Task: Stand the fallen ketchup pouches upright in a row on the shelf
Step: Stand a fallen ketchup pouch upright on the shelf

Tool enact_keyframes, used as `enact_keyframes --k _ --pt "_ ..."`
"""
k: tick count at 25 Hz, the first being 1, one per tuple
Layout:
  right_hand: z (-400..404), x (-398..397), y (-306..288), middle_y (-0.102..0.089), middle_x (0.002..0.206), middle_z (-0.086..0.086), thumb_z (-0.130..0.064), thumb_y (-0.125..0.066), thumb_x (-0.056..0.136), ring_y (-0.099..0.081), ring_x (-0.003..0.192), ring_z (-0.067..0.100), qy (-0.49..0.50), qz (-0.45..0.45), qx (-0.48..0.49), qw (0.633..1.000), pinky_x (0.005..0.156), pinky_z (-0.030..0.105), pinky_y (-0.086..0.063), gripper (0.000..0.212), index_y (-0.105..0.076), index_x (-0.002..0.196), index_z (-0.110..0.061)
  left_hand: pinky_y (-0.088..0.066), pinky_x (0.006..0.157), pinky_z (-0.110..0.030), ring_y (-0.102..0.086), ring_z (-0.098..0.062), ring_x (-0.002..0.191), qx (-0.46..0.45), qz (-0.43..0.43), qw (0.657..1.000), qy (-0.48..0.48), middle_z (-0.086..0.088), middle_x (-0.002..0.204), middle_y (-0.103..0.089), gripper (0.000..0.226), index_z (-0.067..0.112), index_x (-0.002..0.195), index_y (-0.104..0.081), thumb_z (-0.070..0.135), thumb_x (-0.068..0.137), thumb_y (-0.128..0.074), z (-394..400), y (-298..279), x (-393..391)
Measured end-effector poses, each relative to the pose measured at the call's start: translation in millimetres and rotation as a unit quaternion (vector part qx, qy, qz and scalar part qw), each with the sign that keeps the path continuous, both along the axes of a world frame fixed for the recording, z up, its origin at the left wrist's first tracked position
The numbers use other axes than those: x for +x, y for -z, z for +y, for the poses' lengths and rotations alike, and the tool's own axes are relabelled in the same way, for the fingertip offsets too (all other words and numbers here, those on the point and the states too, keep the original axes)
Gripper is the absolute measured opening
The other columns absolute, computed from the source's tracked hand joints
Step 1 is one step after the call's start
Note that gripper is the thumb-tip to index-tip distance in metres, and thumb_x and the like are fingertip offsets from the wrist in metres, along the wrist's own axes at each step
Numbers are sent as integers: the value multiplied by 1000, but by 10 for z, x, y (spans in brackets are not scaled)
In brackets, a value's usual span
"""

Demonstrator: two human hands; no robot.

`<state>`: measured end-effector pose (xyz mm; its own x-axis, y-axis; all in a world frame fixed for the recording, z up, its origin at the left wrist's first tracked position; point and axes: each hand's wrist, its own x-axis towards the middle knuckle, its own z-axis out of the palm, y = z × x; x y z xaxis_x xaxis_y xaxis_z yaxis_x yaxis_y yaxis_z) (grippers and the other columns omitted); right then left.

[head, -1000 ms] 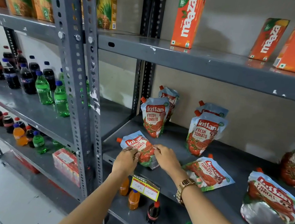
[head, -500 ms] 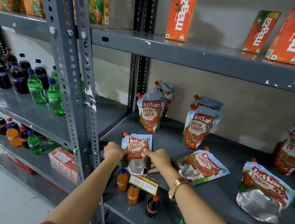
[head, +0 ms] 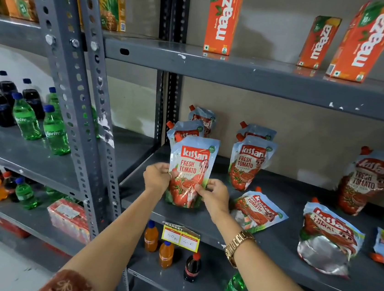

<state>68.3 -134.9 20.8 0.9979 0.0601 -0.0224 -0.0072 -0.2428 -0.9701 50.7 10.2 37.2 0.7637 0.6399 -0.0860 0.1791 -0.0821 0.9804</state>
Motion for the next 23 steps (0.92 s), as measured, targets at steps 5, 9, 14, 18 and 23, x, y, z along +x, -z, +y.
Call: enact_keyframes --k 5,9,14,18,23 --pt "-110 -28 135 -69 94 12 -6 -73 76 -68 89 24 -22 -50 -94 994 83 41 -56 30 -46 80 -17 -51 87 -36 -64 -24 94 61 -14 998 20 -19 105 -70 22 0 101 -61 -1 80 -66 -156 178 16" --pt "-118 -35 151 -70 103 17 -6 -71 77 -66 98 28 -1 -75 -137 988 88 46 -55 22 -52 86 -13 -49 85 -30 -63 -28 103 37 -43 998 -3 -18 109 -68 25 -1 107 -58 -1 82 -63 -273 226 -54" --pt "-406 -58 -27 -71 101 16 2 -58 84 -66 96 29 121 -144 -154 970 85 39 -54 20 -65 101 -5 -51 85 -35 -60 -24 99 81 -85 990 -81 -11 107 -63 24 7 106 -57 10 84 -64 -453 216 -224" --pt "-740 -106 -118 -70 101 15 6 -55 84 -65 97 26 183 -125 -130 966 79 28 -49 21 -65 101 -1 -54 75 -35 -64 -25 86 151 -95 983 -44 -12 90 -68 23 9 91 -63 31 86 -61 -666 178 -285" --pt "-1108 -129 -35 -70 101 20 4 -57 82 -65 97 33 200 -93 -140 965 86 41 -53 16 -65 96 -1 -51 65 -40 -60 -28 70 211 -52 974 63 -14 71 -67 44 3 69 -64 41 88 -54 -1059 164 -280"
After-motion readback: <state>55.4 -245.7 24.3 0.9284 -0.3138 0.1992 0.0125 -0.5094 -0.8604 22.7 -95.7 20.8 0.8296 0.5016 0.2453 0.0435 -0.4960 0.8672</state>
